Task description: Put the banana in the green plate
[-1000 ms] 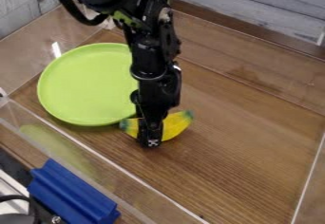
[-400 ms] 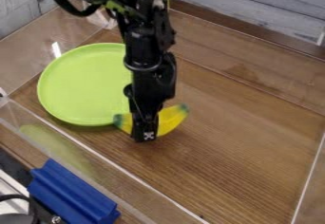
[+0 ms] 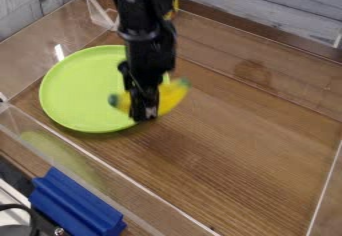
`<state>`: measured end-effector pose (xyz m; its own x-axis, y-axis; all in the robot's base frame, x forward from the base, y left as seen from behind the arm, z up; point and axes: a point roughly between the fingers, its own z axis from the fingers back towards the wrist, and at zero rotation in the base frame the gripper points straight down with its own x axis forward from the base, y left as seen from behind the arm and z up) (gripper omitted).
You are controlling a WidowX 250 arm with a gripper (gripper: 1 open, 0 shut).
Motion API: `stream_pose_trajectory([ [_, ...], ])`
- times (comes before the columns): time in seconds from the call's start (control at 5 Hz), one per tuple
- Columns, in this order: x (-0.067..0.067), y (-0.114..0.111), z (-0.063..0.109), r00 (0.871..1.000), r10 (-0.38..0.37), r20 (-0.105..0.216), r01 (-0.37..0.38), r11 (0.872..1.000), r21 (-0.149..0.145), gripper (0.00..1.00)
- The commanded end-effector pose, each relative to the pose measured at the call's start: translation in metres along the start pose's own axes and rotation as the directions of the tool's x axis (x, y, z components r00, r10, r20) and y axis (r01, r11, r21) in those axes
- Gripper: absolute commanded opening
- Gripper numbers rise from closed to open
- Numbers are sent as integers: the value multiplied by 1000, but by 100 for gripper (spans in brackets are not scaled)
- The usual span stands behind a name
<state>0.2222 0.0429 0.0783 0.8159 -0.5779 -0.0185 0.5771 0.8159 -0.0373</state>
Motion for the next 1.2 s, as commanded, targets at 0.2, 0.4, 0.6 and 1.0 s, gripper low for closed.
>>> stream_pose_trajectory([
  [0.2, -18, 41, 35, 990, 130, 57, -134, 988, 74, 0],
  [0.4, -34, 63, 30, 988, 136, 67, -141, 987, 79, 0],
  [0.6, -44, 82, 21, 988, 137, 69, -143, 986, 84, 0],
  [1.0, -53, 97, 0, 988, 142, 67, -147, 986, 77, 0],
])
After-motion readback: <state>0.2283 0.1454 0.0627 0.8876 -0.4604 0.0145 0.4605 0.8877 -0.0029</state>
